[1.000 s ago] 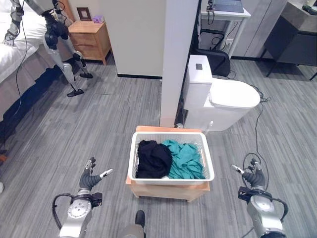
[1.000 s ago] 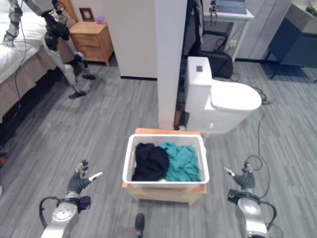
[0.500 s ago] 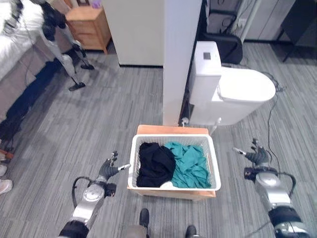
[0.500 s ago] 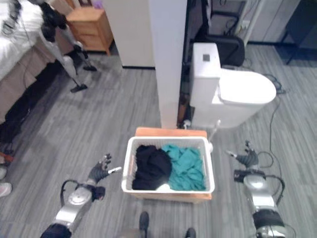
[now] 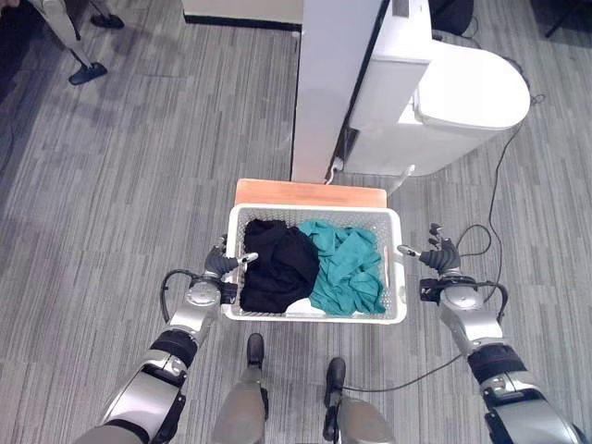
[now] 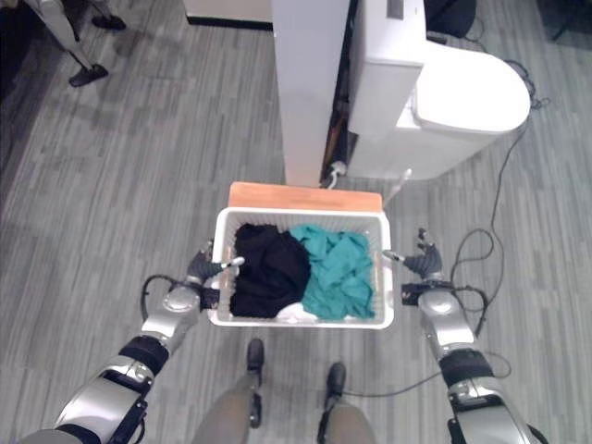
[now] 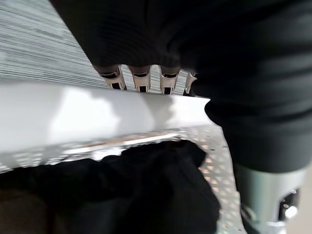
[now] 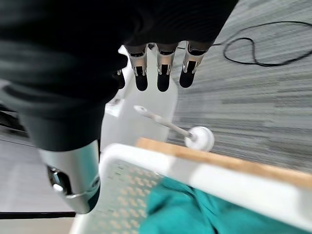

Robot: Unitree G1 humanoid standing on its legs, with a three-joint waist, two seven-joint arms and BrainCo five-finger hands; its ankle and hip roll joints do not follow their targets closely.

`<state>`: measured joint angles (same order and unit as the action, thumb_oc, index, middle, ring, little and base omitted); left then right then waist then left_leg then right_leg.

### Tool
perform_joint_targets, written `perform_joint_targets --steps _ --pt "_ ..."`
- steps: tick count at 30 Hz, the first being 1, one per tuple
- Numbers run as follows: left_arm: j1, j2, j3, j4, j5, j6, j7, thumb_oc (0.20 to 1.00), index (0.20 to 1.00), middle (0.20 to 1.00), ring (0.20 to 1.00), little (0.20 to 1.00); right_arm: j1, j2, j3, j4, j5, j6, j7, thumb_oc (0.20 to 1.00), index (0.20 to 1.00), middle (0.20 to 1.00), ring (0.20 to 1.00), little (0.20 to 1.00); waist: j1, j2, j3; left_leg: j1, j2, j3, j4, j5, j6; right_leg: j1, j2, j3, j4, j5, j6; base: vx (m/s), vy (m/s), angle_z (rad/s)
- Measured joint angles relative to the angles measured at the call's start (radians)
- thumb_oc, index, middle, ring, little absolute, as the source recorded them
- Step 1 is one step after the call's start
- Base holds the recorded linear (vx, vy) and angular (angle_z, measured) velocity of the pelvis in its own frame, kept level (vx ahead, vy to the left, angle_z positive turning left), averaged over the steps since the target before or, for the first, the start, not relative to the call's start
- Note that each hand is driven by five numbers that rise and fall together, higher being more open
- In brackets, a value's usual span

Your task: Grab the laundry basket,head to the washer,open it,put in the laundry and shut it.

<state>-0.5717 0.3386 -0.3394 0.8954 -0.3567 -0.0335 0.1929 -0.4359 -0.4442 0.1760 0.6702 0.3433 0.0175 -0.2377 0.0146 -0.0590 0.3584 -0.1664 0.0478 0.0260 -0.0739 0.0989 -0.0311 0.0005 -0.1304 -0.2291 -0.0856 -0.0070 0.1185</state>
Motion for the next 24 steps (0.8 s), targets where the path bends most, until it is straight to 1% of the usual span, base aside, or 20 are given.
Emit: perform_joint_targets --steps 1,3,9,11,13,15,17,18,20,21,22,23,24 --pt "-0.012 0.0 -0.009 0.033 0.0 0.002 0.0 1.0 1.0 1.0 1.0 1.0 -0.023 0.007 0.012 0.042 0.011 0.001 0.001 1.0 1.0 1.0 1.0 1.0 0.001 0.0 0.0 0.001 -0.001 0.002 0.0 0.0 0.0 0.0 -0.001 0.0 0.0 0.0 0.0 0.0 0.0 0.0" --pt "-0.021 0.008 -0.029 0.044 0.001 0.002 0.0 1.0 1.0 1.0 1.0 1.0 -0.047 0.021 0.022 0.072 0.036 0.0 0.002 1.0 1.0 1.0 1.0 1.0 0.003 0.0 0.004 0.001 -0.002 0.006 -0.001 0.0 0.0 -0.001 -0.003 0.0 0.0 0.0 0.0 -0.02 0.009 -0.01" --pt "-0.057 0.008 -0.037 0.076 0.014 0.003 -0.001 1.0 1.0 1.0 1.0 1.0 -0.102 0.06 0.067 0.11 0.056 0.0 0.01 1.0 1.0 1.0 1.0 1.0 0.01 -0.002 0.033 0.002 -0.003 0.014 0.001 0.0 0.0 -0.004 -0.004 0.007 0.0 0.001 0.001 -0.04 0.013 -0.03" --pt "-0.08 0.008 -0.039 0.103 0.024 -0.004 -0.001 1.0 1.0 1.0 1.0 1.0 -0.138 0.07 0.107 0.15 0.056 0.0 0.015 1.0 1.0 1.0 1.0 1.0 0.017 -0.001 0.044 0.0 0.001 0.025 0.003 0.0 0.0 -0.019 -0.004 0.025 0.013 0.001 0.001 -0.04 0.009 -0.16" --pt "-0.102 0.009 -0.04 0.119 0.03 -0.006 -0.001 1.0 1.0 1.0 1.0 1.0 -0.161 0.07 0.107 0.186 0.056 0.001 0.02 1.0 1.0 1.0 1.0 1.0 0.024 0.0 0.047 -0.001 0.001 0.032 0.003 0.0 0.0 -0.023 -0.005 0.03 0.013 0.003 0.002 -0.03 0.008 -0.13" --pt "-0.162 0.012 -0.079 0.195 0.056 -0.008 -0.001 1.0 1.0 1.0 1.0 1.0 -0.203 0.075 0.139 0.255 0.056 0.002 0.02 1.0 1.0 1.0 1.0 1.0 0.024 -0.003 0.05 -0.002 0.002 0.033 0.006 0.0 0.0 -0.024 -0.004 0.031 0.014 0.005 0.003 -0.01 0.002 -0.02" --pt "-0.203 0.012 -0.084 0.227 0.072 -0.001 0.0 1.0 1.0 1.0 1.0 1.0 -0.232 0.075 0.143 0.279 0.055 0.01 0.024 1.0 1.0 1.0 1.0 1.0 0.023 -0.005 0.051 -0.01 0.004 0.033 0.009 0.0 0.0 -0.031 -0.003 0.031 0.014 0.008 0.002 0.0 0.0 0.0" --pt "-0.251 0.015 -0.113 0.272 0.088 -0.003 0.0 1.0 1.0 1.0 1.0 1.0 -0.268 0.078 0.169 0.332 0.054 0.012 0.028 1.0 1.0 1.0 1.0 1.0 0.024 -0.008 0.057 -0.018 0.006 0.034 0.014 0.001 -0.002 -0.037 0.003 0.032 0.014 0.012 0.0 0.0 0.0 0.0" --pt "-0.303 0.02 -0.131 0.308 0.104 0.006 0.0 1.0 1.0 1.0 1.0 1.0 -0.297 0.084 0.184 0.385 0.053 0.031 0.043 1.0 1.0 1.0 1.0 1.0 0.024 -0.013 0.062 -0.028 0.009 0.03 0.021 0.002 -0.002 -0.043 0.004 0.03 0.013 0.015 -0.004 0.0 0.0 0.0" --pt "-0.319 0.025 -0.152 0.327 0.107 0.007 0.0 0.937 0.937 0.937 0.937 0.937 -0.308 0.09 0.201 0.415 0.053 0.032 0.049 1.0 1.0 1.0 1.0 1.0 0.024 -0.016 0.064 -0.028 0.011 0.03 0.021 0.002 -0.003 -0.043 0.006 0.03 0.013 0.016 -0.004 0.0 0.0 0.0" --pt "-0.339 0.029 -0.158 0.335 0.131 0.016 0.0 0.382 0.382 0.382 0.382 0.382 -0.314 0.099 0.208 0.437 0.053 0.035 0.051 1.0 1.0 1.0 1.0 1.0 0.024 -0.019 0.065 -0.03 0.012 0.029 0.021 0.002 -0.003 -0.044 0.01 0.029 0.013 0.016 -0.005 0.0 0.0 0.0" --pt "-0.35 0.03 -0.159 0.34 0.142 0.019 0.0 0.2 0.2 0.2 0.2 0.2 -0.318 0.105 0.208 0.449 0.055 0.036 0.057 1.0 1.0 1.0 1.0 1.0 0.023 -0.022 0.067 -0.032 0.013 0.029 0.021 0.003 -0.004 -0.046 0.01 0.029 0.013 0.016 -0.005 0.0 0.0 0.0" --pt "-0.362 0.031 -0.175 0.344 0.148 0.02 0.0 0.2 0.2 0.2 0.2 0.2 -0.326 0.11 0.208 0.481 0.056 0.03 0.067 1.0 1.0 1.0 1.0 1.0 0.024 -0.023 0.067 -0.039 0.015 0.027 0.022 0.004 -0.005 -0.05 0.01 0.027 0.013 0.018 -0.007 0.0 -0.017 0.05"
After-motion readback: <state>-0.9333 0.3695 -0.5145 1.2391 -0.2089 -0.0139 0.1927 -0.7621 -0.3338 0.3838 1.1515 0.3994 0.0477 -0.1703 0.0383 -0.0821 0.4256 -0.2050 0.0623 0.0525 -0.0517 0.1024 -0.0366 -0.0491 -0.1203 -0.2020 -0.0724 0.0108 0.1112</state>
